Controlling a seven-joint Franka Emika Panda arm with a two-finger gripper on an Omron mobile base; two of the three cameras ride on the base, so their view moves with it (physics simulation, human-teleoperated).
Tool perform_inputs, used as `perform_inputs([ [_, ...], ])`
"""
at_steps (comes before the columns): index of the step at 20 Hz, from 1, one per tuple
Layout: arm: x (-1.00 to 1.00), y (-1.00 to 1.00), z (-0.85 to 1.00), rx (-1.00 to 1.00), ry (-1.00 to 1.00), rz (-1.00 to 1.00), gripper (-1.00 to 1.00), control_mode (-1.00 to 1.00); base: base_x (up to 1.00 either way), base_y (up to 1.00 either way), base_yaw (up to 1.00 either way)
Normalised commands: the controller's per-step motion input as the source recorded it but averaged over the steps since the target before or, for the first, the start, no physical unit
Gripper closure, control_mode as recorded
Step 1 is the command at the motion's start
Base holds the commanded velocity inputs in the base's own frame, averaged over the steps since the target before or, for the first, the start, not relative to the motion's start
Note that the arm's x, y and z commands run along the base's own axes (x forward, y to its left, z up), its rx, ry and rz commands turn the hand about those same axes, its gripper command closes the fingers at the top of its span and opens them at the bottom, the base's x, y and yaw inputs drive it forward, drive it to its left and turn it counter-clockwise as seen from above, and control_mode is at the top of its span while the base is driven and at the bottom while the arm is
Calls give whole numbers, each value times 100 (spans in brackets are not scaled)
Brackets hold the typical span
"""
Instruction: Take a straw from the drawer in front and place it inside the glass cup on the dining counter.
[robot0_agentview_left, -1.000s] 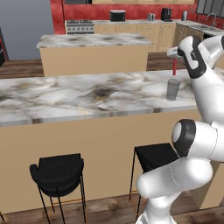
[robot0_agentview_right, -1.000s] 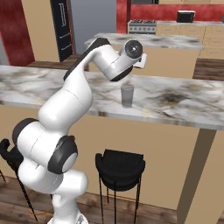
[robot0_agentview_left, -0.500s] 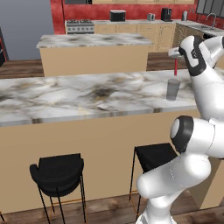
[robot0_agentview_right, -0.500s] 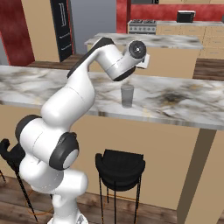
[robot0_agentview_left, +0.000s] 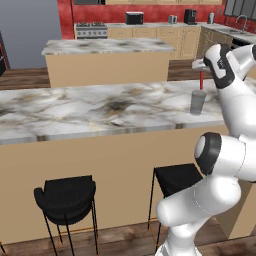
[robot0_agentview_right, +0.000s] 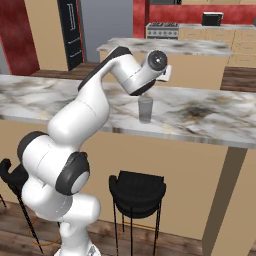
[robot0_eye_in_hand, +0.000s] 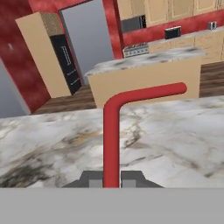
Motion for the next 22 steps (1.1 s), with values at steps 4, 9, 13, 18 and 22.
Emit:
perform_inputs([
  [4, 6, 0, -16, -3, 0, 0, 100, -100, 0, 0, 0],
  [9, 5, 0, -14, -3, 0, 0, 100, -100, 0, 0, 0],
  [13, 14, 0, -14, -1, 0, 0, 100, -100, 0, 0, 0],
  [18, 20, 0, -11, 0, 0, 0, 100, -100, 0, 0, 0],
  [22, 17, -2, -6, 0, -2, 0, 100, -100, 0, 0, 0],
])
